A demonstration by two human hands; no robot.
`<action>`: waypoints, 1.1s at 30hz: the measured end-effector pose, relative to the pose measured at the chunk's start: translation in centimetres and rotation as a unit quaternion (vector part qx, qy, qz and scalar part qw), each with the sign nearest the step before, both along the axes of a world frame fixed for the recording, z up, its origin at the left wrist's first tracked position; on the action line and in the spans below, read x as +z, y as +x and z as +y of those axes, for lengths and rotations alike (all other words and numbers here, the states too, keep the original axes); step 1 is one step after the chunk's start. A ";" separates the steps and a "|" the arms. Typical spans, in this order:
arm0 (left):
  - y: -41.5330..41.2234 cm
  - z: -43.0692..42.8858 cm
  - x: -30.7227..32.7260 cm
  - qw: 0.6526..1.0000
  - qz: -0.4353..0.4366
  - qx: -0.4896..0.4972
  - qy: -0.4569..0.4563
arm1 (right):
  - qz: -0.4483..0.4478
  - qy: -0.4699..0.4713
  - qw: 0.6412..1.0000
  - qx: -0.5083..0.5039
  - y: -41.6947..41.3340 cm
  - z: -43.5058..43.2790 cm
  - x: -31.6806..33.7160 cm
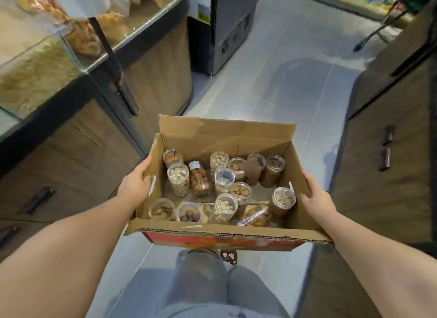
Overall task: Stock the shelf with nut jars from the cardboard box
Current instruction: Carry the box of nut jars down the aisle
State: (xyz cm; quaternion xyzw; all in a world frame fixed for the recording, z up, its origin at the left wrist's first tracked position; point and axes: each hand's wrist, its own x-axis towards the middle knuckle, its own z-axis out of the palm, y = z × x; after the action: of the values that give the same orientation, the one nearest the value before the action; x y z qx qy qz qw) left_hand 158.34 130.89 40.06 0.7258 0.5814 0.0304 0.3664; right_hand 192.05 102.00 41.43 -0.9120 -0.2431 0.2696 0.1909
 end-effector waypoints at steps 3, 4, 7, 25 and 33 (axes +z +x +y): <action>3.1 2.7 -0.5 0.999 0.003 0.048 -0.017 | 0.014 -0.002 0.999 0.039 5.2 5.6 0.0; 4.1 3.9 -0.8 0.998 0.003 0.064 -0.022 | 0.023 -0.005 0.998 0.051 7.1 7.9 -0.4; 7.2 7.8 -2.3 0.994 0.004 0.102 -0.028 | 0.038 -0.002 0.996 0.079 12.2 14.9 -2.2; 23.6 20.6 -14.6 0.933 0.036 0.356 -0.043 | 0.043 -0.018 0.944 0.326 33.2 50.0 -15.5; 28.2 21.1 -30.7 0.887 0.023 0.461 -0.015 | -0.009 -0.038 0.878 0.476 36.1 62.5 -29.4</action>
State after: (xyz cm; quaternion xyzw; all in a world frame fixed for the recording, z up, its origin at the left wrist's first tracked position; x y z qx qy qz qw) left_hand 186.50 152.02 9.35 0.3704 0.8593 0.1705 0.3087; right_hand 228.20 164.49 12.04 -0.6950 -0.6394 0.3288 0.0025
